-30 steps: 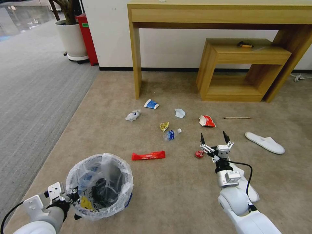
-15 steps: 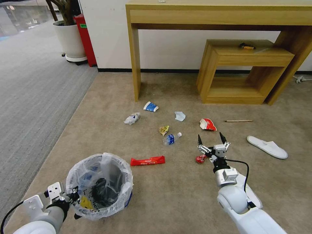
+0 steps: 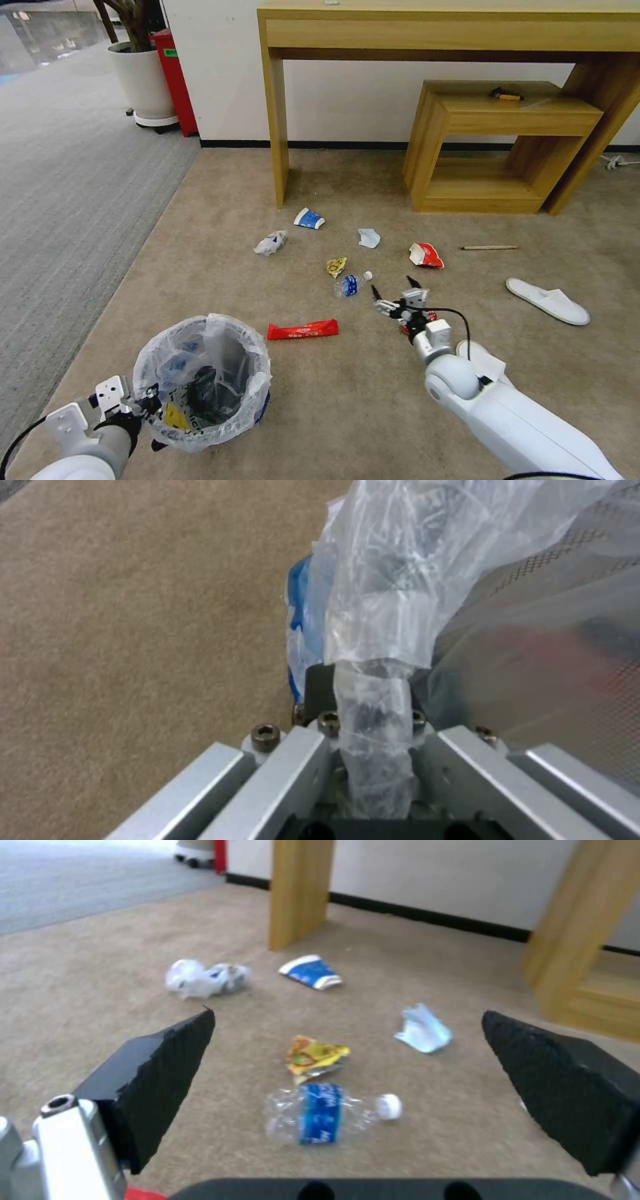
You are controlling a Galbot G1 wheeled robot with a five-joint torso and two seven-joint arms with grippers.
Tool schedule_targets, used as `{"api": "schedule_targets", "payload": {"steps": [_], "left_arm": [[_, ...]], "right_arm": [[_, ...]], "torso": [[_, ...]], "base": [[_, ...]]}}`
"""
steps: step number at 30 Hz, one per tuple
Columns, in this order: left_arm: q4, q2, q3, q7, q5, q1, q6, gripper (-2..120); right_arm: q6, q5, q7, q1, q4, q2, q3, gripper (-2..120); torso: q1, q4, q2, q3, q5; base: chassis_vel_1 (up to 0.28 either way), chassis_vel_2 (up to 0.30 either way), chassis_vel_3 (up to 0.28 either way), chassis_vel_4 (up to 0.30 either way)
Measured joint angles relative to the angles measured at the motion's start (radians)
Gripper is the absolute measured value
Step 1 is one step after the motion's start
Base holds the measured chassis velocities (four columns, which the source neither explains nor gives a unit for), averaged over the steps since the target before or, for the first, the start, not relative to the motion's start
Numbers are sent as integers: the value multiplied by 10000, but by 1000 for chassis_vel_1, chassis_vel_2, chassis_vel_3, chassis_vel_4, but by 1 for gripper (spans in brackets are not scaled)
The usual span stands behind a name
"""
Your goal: Pick up the trash bin and place the garbage on the floor into it.
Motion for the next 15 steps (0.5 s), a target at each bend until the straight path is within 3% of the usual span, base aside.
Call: {"api": "schedule_targets", "payload": {"steps": [11, 15], "left_arm": [[454, -101, 121, 45, 181, -296, -22, 0], [594, -86, 205, 89, 237, -385, -55, 0]], "right_arm": [[384, 242, -644, 1098, -1917, 235, -2489, 100], [582, 119, -760, 1249, -2458, 240, -2957, 100]], "torso": [[0, -2, 0, 0, 1], [0, -4, 0, 0, 0]], "base": [[0, 0, 0, 0], [0, 0, 0, 0]]}}
